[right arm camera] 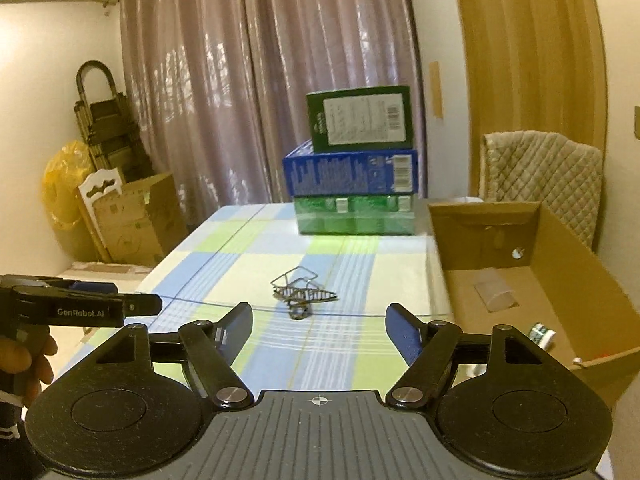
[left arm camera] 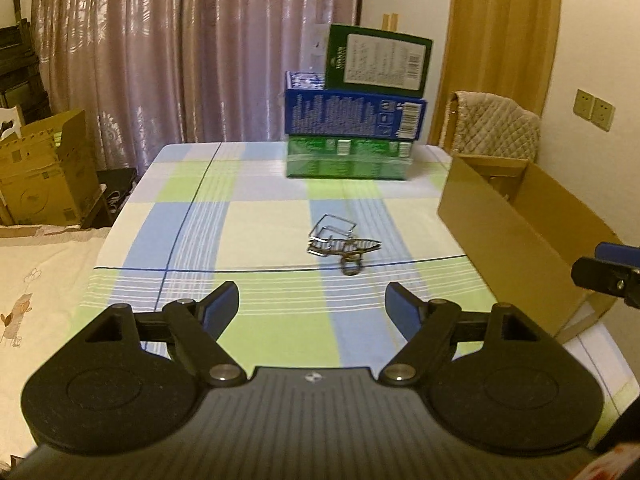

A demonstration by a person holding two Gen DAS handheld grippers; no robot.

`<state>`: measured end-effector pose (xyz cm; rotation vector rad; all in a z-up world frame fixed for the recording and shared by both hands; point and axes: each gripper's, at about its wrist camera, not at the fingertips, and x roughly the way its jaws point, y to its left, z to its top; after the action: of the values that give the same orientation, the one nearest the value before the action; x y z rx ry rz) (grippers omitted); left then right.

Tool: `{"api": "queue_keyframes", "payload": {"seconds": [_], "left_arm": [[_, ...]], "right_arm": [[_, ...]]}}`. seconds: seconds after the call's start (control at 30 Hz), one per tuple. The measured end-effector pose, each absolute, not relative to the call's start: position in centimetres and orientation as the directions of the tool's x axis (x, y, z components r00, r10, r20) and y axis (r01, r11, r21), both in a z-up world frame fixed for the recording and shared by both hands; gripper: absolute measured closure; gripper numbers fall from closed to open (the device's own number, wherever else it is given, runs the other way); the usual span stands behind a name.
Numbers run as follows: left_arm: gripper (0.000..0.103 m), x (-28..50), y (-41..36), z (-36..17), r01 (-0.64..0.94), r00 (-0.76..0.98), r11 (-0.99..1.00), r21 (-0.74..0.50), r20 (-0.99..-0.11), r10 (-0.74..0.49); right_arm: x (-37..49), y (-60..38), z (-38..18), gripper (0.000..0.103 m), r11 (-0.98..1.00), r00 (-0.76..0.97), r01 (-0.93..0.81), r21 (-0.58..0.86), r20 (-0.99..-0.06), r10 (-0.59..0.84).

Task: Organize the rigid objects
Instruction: 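Move both tools back toward the wire rack on the table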

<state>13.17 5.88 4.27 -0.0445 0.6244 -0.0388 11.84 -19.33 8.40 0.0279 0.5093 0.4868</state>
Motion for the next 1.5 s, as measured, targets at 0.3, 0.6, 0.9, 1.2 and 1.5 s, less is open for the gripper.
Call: {"api": "queue_keyframes", "payload": {"seconds": [0.3,0.6,0.9,1.2,1.5], "left_arm": [[0.026,16.1,7.4,2.2,0.013,0.789,0.999,-0.052,-0.613,-0.042],[0.026,19.3,8.9,-0.1,0.007,0.766,0.997,-0.079,-0.641,-0.056],[0.026,22.6,10.0,-1.5,0.001,0.767,0.998,-0.059,-0.640,-0.039],[0.023,26.3,11.7,-1.9,-0.042,0.795,0.995,-0.094,-0.606,-0.024],[0.020,28.8,12.6,-3.2,-0.036,0.788,0.996,-0.079,-0.615,-0.020]], "right_arm": [[14.7,-16.4,5.8,0.032,0.879,0.739,-0.454,0.144,-0.491,0.462],[18.6,-13.6,2.2,0.032,0.878,0.708,-0.455,0.152,-0.537,0.460],[22.4,-11.1,-1.1,0.032,0.875,0.687,-0.463,0.144,-0.566,0.456],[26.0,-9.2,-4.0,0.032,0.889,0.690,-0.432,0.154,-0.578,0.435],[29.5,-7.0,-6.4,0.036,0.894,0.703,-0.426,0.137,-0.572,0.423]]}}
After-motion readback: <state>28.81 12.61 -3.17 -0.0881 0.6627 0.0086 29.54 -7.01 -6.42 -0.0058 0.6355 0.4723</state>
